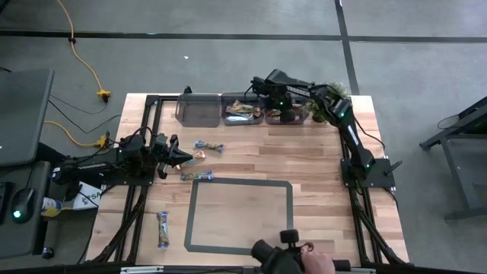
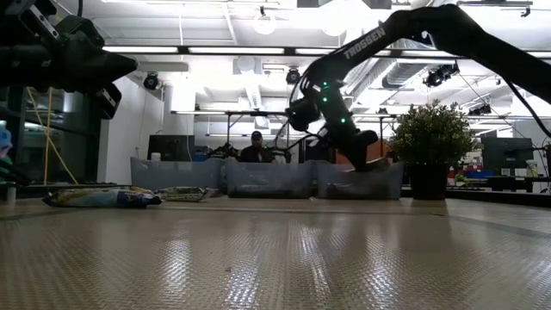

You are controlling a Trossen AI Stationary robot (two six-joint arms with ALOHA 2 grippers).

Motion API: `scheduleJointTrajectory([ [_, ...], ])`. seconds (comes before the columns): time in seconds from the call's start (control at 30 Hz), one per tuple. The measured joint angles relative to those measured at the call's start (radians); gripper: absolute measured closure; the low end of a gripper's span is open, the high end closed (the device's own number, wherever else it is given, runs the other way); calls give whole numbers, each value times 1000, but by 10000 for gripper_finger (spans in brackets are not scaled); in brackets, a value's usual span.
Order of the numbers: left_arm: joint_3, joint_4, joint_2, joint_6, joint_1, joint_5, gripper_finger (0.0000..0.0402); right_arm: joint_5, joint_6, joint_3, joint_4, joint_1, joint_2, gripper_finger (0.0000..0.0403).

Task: Pick and place Granola Bars by type
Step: Put the red granola bar into the right black bin

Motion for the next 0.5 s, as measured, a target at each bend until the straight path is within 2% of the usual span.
scheduleJointTrajectory([
  [0.33, 0, 0, 0, 0, 0, -1, 401, 7, -103, 0, 161, 55, 0, 371],
  [0.5, 0, 0, 0, 0, 0, -1, 401, 27, -88, 0, 177, 55, 0, 342],
])
